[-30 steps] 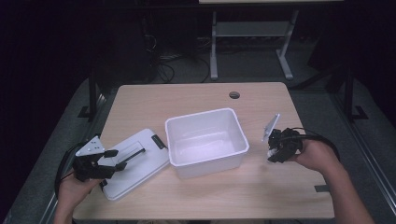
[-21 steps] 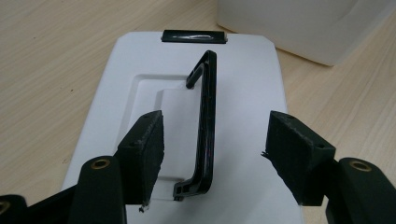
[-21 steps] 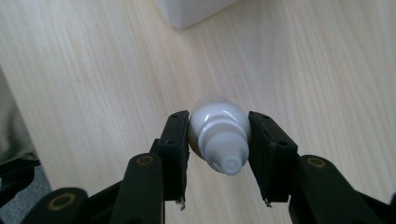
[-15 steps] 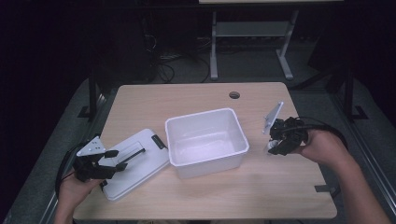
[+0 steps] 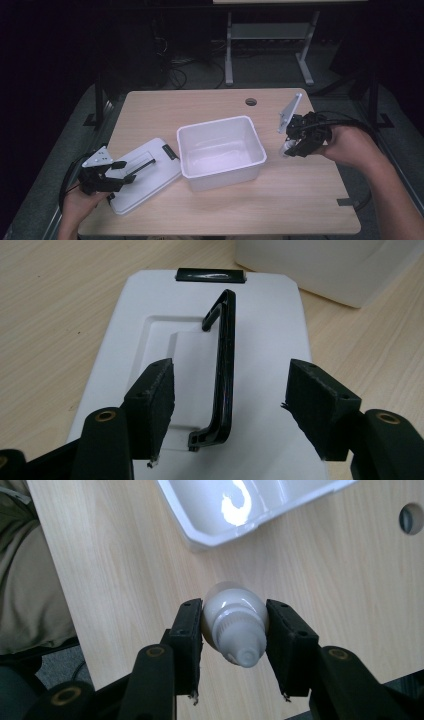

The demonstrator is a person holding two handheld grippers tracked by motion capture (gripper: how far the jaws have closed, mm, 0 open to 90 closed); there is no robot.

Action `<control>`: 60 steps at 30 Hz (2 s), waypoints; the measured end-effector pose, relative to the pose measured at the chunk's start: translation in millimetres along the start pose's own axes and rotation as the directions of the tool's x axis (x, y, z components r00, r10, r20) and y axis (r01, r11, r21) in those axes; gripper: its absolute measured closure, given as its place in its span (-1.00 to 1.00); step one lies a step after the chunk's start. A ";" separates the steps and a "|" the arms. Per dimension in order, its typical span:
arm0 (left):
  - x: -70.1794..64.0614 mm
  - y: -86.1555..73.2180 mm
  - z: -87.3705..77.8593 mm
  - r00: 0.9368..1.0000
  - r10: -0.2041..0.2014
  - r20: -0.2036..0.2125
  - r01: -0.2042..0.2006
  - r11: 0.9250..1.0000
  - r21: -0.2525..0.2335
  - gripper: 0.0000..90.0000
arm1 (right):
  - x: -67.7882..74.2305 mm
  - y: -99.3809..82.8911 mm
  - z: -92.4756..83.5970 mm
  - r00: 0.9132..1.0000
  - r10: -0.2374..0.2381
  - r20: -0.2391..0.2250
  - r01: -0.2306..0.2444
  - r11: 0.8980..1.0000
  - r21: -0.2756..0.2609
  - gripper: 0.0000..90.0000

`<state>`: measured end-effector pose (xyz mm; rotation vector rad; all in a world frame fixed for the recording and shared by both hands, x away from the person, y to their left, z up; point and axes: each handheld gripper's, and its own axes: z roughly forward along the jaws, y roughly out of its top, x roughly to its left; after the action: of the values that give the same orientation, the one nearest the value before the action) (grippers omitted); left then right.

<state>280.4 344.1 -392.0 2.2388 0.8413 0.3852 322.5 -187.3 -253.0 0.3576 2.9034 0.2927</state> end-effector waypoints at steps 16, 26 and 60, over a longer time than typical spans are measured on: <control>1.2 -1.3 1.5 1.000 -0.003 0.004 0.003 1.000 0.004 -0.22 | 1.3 49.6 -9.9 0.997 -0.077 -0.017 0.076 0.997 -0.005 0.32; 1.1 -1.7 1.7 1.000 -0.001 0.006 0.001 1.000 0.006 -0.22 | 1.3 74.6 3.9 0.992 -0.117 -0.041 0.117 0.993 0.003 0.32; 1.0 -2.4 2.4 1.000 0.005 0.004 -0.005 1.000 0.009 -0.23 | -1.1 104.4 67.5 0.982 -0.163 -0.094 0.170 0.983 0.071 0.32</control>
<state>281.1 344.8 -395.3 2.2493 0.8368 0.3797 361.2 -76.8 -294.7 0.1149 3.0132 0.1711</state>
